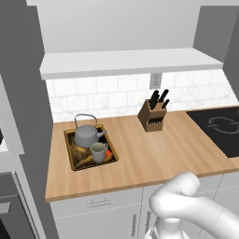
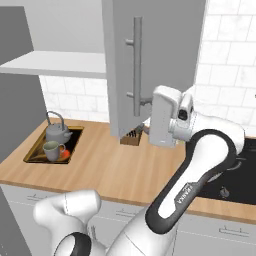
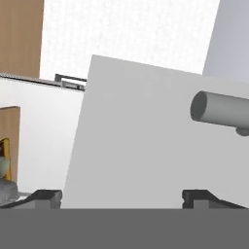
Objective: Pick the kettle from the counter and place it on the tray. Then pick the mug from the cabinet and place it on the tray. Then close the cabinet doors.
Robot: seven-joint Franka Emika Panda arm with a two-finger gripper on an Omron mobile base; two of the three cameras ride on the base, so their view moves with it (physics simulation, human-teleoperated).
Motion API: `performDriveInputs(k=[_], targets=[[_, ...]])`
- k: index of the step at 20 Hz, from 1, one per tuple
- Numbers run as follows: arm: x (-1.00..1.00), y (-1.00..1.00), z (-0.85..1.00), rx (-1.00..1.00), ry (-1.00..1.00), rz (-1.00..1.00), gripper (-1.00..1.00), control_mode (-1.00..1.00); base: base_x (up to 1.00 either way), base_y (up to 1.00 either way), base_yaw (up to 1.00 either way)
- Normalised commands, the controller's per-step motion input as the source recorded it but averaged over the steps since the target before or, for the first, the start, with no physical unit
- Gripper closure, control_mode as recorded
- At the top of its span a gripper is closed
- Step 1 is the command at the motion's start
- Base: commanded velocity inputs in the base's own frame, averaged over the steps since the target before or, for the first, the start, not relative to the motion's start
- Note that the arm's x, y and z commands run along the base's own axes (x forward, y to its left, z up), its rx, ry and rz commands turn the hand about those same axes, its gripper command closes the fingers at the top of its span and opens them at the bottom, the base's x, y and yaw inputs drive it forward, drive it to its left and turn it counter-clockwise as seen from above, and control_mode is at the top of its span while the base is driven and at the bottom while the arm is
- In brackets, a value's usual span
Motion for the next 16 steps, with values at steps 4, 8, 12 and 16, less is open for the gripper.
performDriveInputs(k=[4,8,12,16], targets=[[0.07,0.93,0.26,-0.26,0.0,-0.18,-1.0,-1.0,0.0,0.0,0.0],[0.21,0.97,0.23,-0.23,0.0,-0.24,-1.0,-1.0,0.0,0.0,0.0],[0.45,0.99,0.13,-0.18,0.0,-0.28,-1.0,-1.0,0.0,0.0,0.0],[0.77,0.8,0.01,-0.12,0.0,-0.27,-1.0,-1.0,0.0,0.0,0.0]])
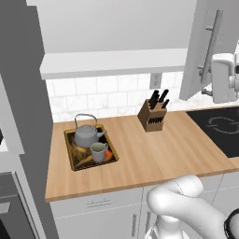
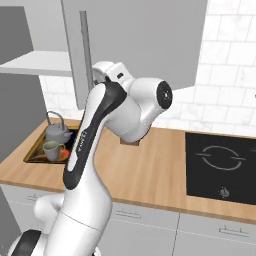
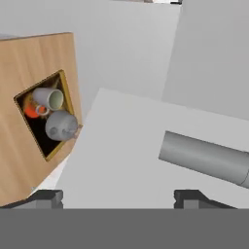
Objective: Pick the kettle from the counter and place it on the tray. Then pick the mug from the cabinet and place it on the tray. Then close the cabinet doors.
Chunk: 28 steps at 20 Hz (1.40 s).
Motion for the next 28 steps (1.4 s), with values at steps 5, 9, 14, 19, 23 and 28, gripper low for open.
performDriveInputs(k=[5,9,14,19,23,28], targets=[[0.89,0.33,-0.02,-0.04,0.0,-0.17,-1.0,-1.0,0.0,0.0,0.0],[0.97,0.1,-0.1,0.0,0.0,-0.1,-1.0,-1.0,0.0,0.0,0.0],[0.93,0.01,-0.03,0.0,0.0,-0.08,-1.0,-1.0,0.0,0.0,0.0],[0.93,0.0,0.0,0.0,0.0,-0.08,-1.0,-1.0,0.0,0.0,0.0],[0.82,-0.05,-0.01,0.0,0.0,-0.06,-1.0,-1.0,0.0,0.0,0.0],[0.73,-0.13,-0.03,0.0,0.0,-0.04,-1.0,-1.0,0.0,0.0,0.0]])
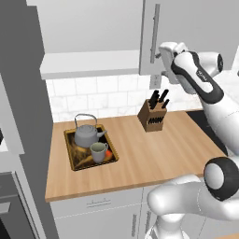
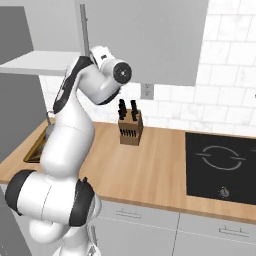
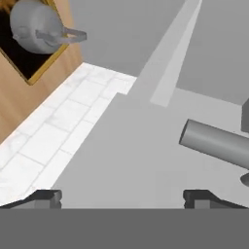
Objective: Pick the kettle from the counter and place it on the tray. Then pick the mug from the cabinet and place it on the tray. Then close the cabinet doors.
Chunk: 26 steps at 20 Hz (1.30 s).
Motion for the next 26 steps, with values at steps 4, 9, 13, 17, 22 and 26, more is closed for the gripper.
performDriveInputs(k=[4,9,13,17,22,26], targets=[[0.63,-0.25,-0.03,0.0,0.0,-0.04,-1.0,-1.0,0.0,0.0,0.0],[0.66,-0.24,-0.09,0.0,0.0,-0.04,-1.0,-1.0,0.0,0.0,0.0],[0.66,-0.2,-0.2,0.0,0.0,-0.05,-1.0,-1.0,0.0,0.0,0.0],[0.51,-0.11,-0.48,0.0,-0.04,-0.05,-1.0,-1.0,0.0,0.0,0.0],[-0.2,0.08,-1.0,-0.01,-0.45,-0.03,-1.0,-1.0,0.0,0.0,0.0],[-0.76,0.47,-0.91,-0.05,-0.77,-0.06,-1.0,-1.0,0.0,0.0,0.0]])
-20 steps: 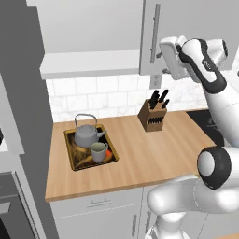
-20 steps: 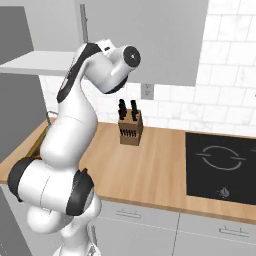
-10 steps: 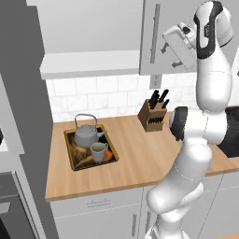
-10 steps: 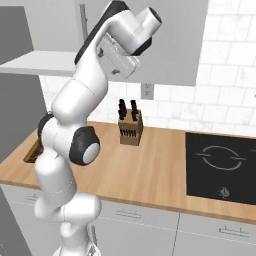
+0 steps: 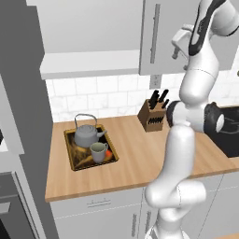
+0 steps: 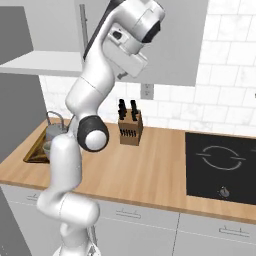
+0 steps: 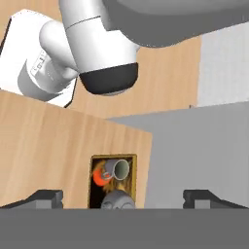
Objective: Pick the kettle from the counter and place it on the tray. Then pick the mug from the cabinet and place it on the tray. Then close the cabinet doors.
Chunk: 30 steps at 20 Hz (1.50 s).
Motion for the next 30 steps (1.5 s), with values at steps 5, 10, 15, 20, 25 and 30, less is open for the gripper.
performDriveInputs(k=[5,10,15,20,25,30], targets=[[-0.98,0.62,-0.6,-0.13,-0.98,-0.09,-1.0,-1.0,0.0,0.0,0.0],[-1.0,0.44,-0.42,-0.06,-0.98,-0.08,-1.0,-1.0,0.0,0.0,0.0],[-1.0,0.01,0.0,0.09,-0.77,-0.09,-1.0,-1.0,0.0,0.0,0.0],[-1.0,0.0,-0.03,0.12,-0.67,-0.11,-1.0,-1.0,0.0,0.0,0.0],[-0.9,0.03,-0.22,-0.05,-0.61,-0.06,-1.0,-1.0,0.0,0.0,0.0],[-0.25,0.15,-0.36,-0.17,-0.23,-0.03,-1.0,-1.0,0.0,0.0,0.0]])
